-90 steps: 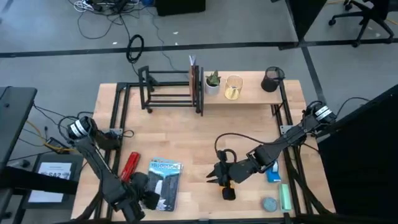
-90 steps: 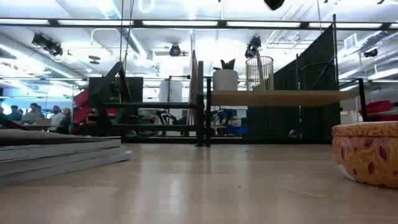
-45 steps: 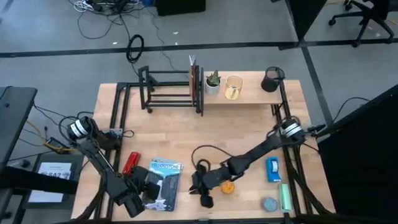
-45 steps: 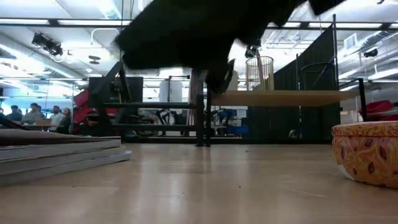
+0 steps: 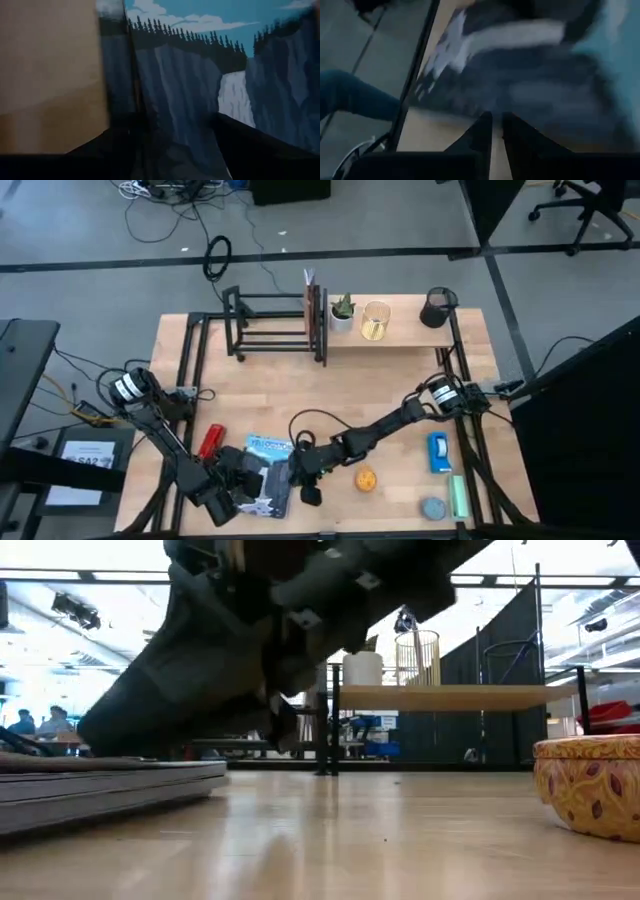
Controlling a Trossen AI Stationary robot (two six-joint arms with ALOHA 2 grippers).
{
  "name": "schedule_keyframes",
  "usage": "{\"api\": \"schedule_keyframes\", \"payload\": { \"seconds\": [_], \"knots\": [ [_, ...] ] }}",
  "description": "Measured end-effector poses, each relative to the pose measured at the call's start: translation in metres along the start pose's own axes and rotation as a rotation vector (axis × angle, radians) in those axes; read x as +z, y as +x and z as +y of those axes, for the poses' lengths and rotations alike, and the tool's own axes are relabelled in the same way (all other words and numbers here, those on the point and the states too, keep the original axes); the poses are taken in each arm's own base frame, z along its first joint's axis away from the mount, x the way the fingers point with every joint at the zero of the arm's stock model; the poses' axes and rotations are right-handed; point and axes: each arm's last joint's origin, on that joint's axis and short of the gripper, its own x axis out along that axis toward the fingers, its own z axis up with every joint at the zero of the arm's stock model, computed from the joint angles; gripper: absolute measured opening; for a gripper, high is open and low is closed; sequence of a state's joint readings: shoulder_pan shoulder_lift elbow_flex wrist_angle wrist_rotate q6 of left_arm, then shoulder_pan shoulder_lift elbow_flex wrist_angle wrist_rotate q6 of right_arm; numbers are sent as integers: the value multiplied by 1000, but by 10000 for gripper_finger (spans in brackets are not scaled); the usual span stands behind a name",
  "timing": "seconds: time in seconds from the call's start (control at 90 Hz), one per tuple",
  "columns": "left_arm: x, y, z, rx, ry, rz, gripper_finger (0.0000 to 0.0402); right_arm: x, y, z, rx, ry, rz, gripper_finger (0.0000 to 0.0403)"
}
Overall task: Stock shelves
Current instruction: Put the blue book on the black book shelf
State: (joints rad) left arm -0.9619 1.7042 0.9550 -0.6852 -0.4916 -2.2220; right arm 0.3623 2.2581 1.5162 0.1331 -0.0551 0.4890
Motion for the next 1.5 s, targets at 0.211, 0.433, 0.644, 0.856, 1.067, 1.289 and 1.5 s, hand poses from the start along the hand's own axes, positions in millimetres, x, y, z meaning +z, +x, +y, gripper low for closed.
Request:
{"api": "schedule_keyframes", "payload": {
  "seconds": [0.211, 0.433, 0.644, 0.856, 1.067, 1.289, 1.5],
  "knots": [
    [-2, 0, -10, -160, -33, -67, 229, 1, -1, -15, -25, 11, 52, 20],
    [-1, 0, -9, -160, -29, -87, 229, 9, -13, -14, -38, -26, 69, 18],
    [-1, 1, -7, -127, -23, -76, 229, 26, -48, -1, -69, -38, 142, 3],
    [-4, 12, -7, -101, -22, -76, 229, -1, -34, 2, -92, -52, 257, 0],
    [-7, 23, -15, -145, -12, -86, 229, -12, -14, -1, -66, -37, 228, 0],
    [-6, 22, -23, -152, 13, -76, 209, -14, -9, -4, -58, -23, 218, 0],
    [-7, 9, -28, -52, 60, -35, 85, -14, -8, -4, -71, -24, 214, 0]
  ]
}}
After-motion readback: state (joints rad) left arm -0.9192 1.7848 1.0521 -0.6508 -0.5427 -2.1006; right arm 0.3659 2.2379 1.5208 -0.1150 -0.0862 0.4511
